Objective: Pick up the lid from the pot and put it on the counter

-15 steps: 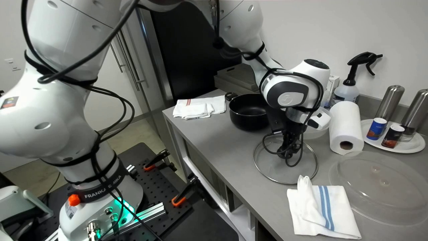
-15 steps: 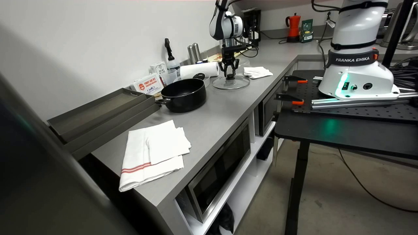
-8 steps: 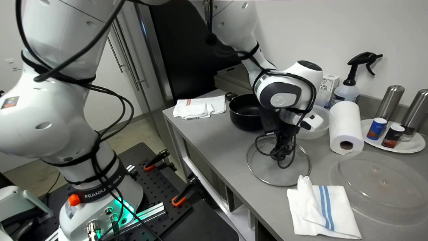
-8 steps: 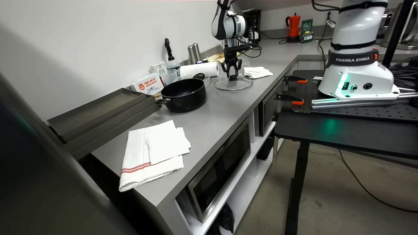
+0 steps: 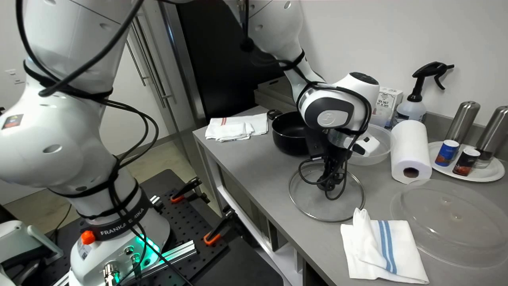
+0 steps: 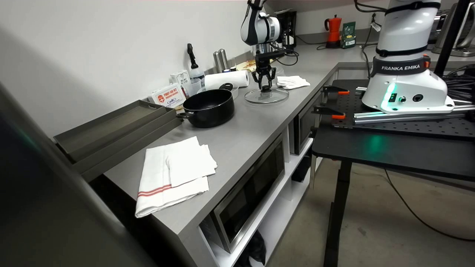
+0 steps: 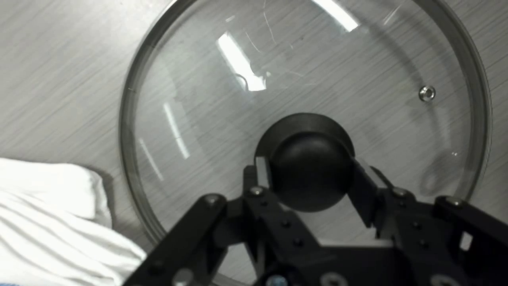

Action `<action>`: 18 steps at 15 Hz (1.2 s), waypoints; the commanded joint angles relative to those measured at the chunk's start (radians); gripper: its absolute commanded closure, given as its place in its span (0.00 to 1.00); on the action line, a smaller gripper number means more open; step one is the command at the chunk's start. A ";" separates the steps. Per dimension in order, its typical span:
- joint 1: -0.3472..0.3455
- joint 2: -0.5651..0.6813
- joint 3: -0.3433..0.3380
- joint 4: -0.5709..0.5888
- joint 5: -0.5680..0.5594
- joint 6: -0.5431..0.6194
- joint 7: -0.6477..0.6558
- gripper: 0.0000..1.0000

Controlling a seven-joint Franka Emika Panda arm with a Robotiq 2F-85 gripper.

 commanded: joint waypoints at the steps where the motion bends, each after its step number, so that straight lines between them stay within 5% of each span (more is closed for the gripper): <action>1: 0.009 -0.048 -0.002 -0.041 -0.008 0.013 -0.007 0.75; 11: 0.009 -0.055 0.000 -0.048 -0.006 0.013 -0.008 0.73; 18: 0.010 -0.064 0.001 -0.052 -0.006 0.012 -0.008 0.25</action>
